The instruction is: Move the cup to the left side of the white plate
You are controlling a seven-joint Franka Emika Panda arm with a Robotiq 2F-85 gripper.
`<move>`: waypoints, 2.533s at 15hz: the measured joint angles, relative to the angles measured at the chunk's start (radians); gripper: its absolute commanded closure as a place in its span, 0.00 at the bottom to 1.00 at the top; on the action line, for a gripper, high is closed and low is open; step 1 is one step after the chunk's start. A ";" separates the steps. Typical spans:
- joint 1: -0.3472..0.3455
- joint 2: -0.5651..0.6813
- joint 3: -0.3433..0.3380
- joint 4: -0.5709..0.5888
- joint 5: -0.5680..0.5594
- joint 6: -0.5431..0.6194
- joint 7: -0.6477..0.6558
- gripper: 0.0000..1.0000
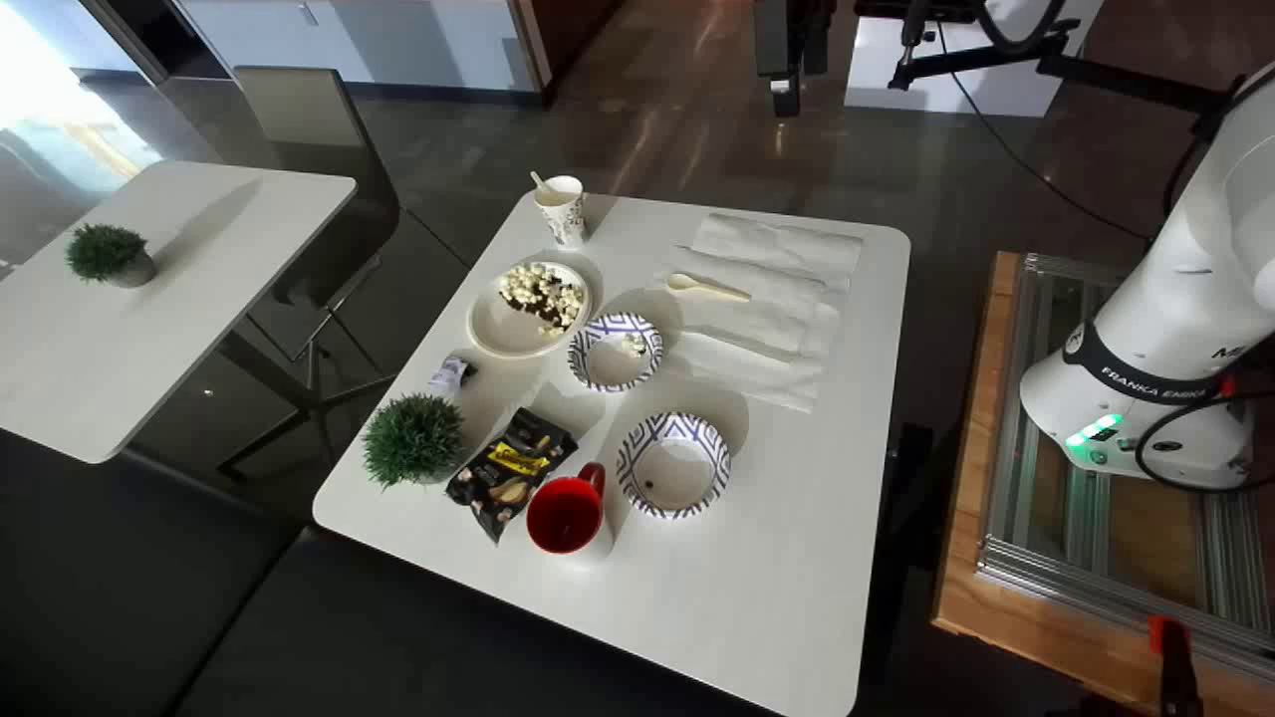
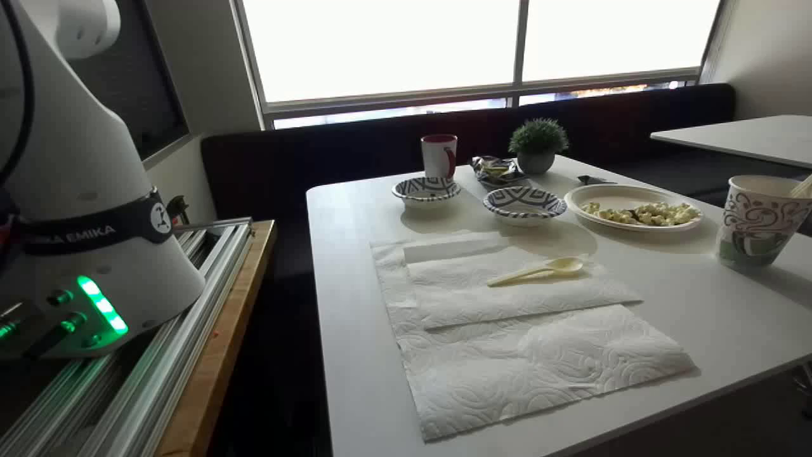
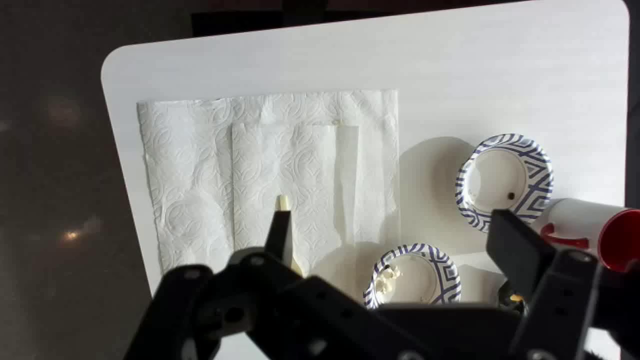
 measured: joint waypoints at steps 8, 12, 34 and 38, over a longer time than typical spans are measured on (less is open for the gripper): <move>0.000 0.000 0.000 0.000 0.000 0.000 0.000 0.00; -0.029 0.054 0.000 0.004 -0.038 0.226 0.028 0.00; -0.074 0.949 0.043 0.618 -0.051 0.747 -0.213 0.00; -0.075 1.057 0.050 0.702 -0.051 0.771 -0.224 0.00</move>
